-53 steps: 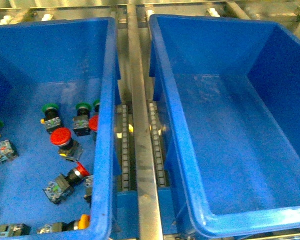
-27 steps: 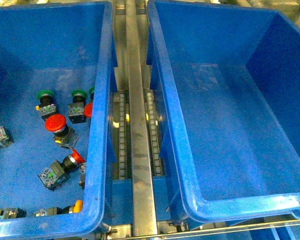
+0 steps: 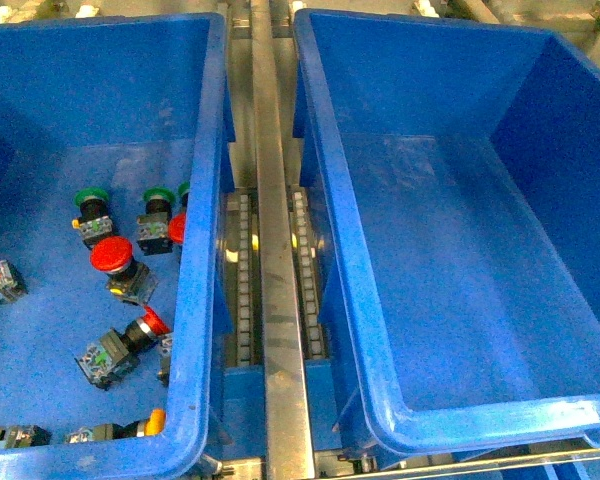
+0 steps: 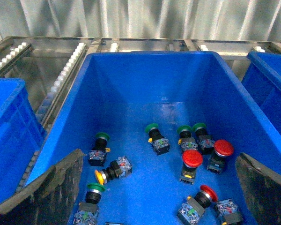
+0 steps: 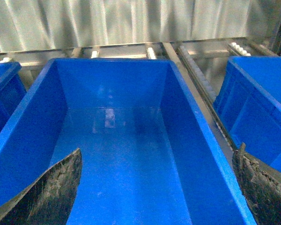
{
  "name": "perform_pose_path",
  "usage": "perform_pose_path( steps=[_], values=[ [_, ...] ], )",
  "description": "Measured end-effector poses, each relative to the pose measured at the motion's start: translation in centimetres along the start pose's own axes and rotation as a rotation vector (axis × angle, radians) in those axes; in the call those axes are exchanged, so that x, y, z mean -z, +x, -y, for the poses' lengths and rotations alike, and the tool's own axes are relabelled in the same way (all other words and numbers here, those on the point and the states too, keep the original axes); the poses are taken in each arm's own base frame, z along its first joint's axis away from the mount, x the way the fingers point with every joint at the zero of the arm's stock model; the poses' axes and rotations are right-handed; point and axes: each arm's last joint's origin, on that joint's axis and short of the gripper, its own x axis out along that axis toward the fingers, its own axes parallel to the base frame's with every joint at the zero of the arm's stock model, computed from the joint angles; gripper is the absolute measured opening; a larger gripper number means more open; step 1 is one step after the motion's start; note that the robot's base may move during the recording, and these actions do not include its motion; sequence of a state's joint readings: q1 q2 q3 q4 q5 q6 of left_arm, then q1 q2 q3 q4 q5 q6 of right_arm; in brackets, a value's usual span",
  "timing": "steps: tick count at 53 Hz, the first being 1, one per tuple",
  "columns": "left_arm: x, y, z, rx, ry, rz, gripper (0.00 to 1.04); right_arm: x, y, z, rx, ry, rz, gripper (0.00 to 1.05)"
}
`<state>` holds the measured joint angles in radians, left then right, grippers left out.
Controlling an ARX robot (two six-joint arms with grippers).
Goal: Pick red and yellow buttons and place in box
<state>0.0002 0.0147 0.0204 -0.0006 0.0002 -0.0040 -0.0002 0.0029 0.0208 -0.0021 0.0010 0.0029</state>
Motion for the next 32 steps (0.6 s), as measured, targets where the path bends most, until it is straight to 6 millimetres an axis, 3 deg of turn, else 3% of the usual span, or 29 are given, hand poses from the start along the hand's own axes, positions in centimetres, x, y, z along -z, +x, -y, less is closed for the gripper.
perform_pose_path(
  steps=[32],
  values=[
    [0.00,0.00,0.00,0.000,0.000,0.000,0.97,0.00,0.00,0.00,0.000,0.000,0.000,0.98]
  ],
)
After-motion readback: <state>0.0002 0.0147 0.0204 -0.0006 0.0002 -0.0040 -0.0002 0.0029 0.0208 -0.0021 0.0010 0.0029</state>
